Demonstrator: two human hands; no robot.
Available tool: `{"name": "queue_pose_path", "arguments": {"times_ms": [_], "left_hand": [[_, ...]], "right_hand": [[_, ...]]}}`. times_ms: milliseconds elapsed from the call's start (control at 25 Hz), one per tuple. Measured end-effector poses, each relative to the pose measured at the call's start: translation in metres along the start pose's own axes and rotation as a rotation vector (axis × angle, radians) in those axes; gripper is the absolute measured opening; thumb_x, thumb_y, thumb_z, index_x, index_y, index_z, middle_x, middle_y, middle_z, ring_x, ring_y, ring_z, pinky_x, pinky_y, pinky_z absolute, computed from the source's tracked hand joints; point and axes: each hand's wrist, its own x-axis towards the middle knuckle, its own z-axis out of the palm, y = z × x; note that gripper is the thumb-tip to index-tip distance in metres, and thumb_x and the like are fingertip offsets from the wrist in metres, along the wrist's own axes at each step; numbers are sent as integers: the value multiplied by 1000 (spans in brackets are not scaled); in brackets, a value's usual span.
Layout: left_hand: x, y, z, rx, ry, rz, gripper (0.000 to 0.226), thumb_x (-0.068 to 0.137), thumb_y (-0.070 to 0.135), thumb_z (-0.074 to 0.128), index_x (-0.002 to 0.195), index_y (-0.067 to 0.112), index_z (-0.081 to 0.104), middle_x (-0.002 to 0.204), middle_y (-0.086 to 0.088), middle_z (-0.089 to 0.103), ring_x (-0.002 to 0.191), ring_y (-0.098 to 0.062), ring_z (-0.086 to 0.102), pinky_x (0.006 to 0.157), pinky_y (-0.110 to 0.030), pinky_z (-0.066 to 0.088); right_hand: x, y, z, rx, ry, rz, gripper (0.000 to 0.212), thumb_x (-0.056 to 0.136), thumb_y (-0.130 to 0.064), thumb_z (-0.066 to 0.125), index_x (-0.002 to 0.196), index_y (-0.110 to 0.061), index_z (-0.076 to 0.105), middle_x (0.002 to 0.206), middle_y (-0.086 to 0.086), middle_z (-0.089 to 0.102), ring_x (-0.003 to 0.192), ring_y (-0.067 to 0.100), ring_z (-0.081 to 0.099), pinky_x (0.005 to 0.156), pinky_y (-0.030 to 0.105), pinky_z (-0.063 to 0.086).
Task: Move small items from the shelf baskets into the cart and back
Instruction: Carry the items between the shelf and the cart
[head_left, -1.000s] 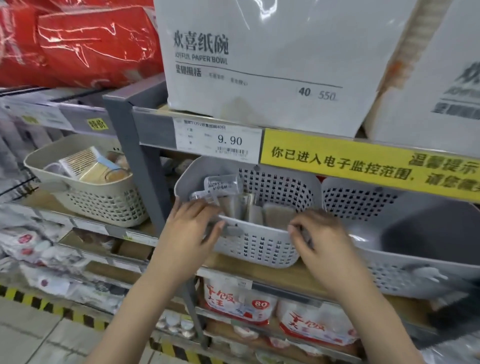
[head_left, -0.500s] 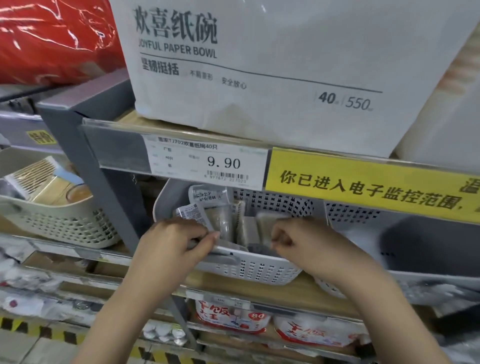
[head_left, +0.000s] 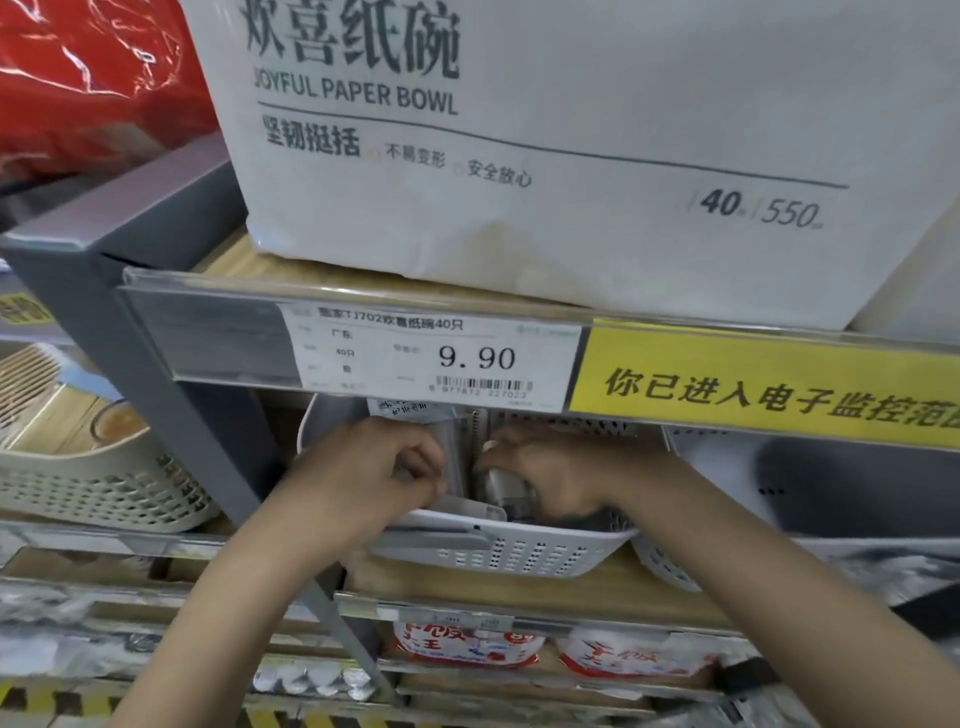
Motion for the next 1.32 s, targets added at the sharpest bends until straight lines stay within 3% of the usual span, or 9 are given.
{"name": "queue_pose_path", "arguments": {"times_ms": [160,240,400,520,640,800,920,1120,1320], "left_hand": [[33,-4,7,99,-279,41,25,79,13,73,98,29,67,92,17,63,81,4,57,70,-6,41],[45,-1,11,231,-409,48,33,80,14,71,112,21,66,105,8,65,94,-7,59,80,-15,46],[55,6,14,355,-518,84,32,81,22,70,114,21,68,111,8,67,102,-10,59,92,-25,47],[58,3,16,394,-554,75,23,83,34,67,104,24,71,103,12,69,97,-8,61,90,-28,50],[61,3,20,422,-559,66,21,84,41,66,96,26,73,95,11,69,93,-9,62,87,-29,51],[64,3,25,355,-529,88,17,88,32,64,99,22,72,83,15,62,86,-7,59,76,-20,44],[64,2,26,282,-555,130,18,89,21,61,105,19,70,96,8,68,90,-7,61,84,-22,48],[65,9,27,241,-824,254,33,95,5,49,124,16,61,124,6,62,115,-8,56,103,-25,41],[69,9,28,251,-809,260,17,91,8,55,102,19,62,104,6,62,106,-15,58,97,-33,45]], "right_hand": [[-3,-7,-1,-37,111,-10,61,80,-16,68,134,-29,44,132,4,43,122,26,45,98,41,43],[-8,-7,-4,5,159,-19,58,76,-25,74,129,-27,48,126,4,49,117,24,49,94,36,45],[-32,-3,-16,379,255,88,71,70,-26,77,133,-24,46,134,-1,50,120,16,48,99,32,42],[-59,-3,-29,678,233,156,49,83,-16,69,127,-3,53,121,20,57,99,18,58,89,20,47],[-83,-6,-32,746,334,291,37,86,-33,65,120,-20,61,120,3,63,100,9,58,98,34,45],[-92,-13,-24,645,446,497,54,78,-56,64,117,-19,62,116,5,65,101,14,59,93,36,45],[-94,-19,-24,689,541,485,39,77,-55,66,103,-26,65,103,-6,67,91,7,57,83,27,45],[-90,-20,-19,794,716,410,22,77,-45,72,94,-39,59,96,-23,59,94,0,52,71,8,34],[-86,-20,-15,780,785,374,26,77,-41,73,95,-41,55,97,-25,57,99,0,51,69,-1,29]]}}
